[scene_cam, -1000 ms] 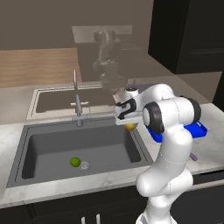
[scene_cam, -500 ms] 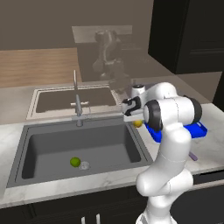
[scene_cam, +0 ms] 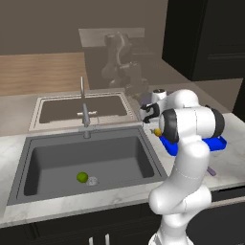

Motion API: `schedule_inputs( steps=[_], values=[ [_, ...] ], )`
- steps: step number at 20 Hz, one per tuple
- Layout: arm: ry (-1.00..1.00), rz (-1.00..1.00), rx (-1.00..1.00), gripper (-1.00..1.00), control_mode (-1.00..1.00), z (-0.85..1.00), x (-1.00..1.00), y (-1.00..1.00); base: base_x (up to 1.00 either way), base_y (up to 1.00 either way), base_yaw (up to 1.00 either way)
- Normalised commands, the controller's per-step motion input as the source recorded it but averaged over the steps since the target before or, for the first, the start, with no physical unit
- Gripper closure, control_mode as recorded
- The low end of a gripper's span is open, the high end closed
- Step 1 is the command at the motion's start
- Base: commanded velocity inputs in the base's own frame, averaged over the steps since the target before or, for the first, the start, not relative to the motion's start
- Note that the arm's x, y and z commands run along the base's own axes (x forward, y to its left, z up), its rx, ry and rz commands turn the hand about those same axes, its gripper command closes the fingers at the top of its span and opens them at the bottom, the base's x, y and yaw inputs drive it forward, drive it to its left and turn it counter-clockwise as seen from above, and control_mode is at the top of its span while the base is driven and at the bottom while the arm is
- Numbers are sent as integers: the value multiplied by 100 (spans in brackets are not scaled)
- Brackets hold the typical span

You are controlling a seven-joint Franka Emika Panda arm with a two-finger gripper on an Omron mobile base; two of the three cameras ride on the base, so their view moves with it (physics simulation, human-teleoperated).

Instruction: Pick up all produce items and place them in the sink. Turn on the sink faucet to wash them. Then turn the sink off and put them in the tray.

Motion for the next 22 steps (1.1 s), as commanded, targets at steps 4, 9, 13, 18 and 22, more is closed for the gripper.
schedule_inputs(
  steps=[4,9,13,18,22],
  values=[
    [0,-2,0,100,-100,26,-6,-24,0,0,0],
    [1,-3,0,100,-100,0,0,-35,0,0,0],
    [0,0,0,100,-100,-20,0,-44,0,0,0],
    [0,0,0,100,-100,-20,0,-40,0,0,0],
    [1,0,0,100,-100,-17,0,-29,0,0,0]
  ],
)
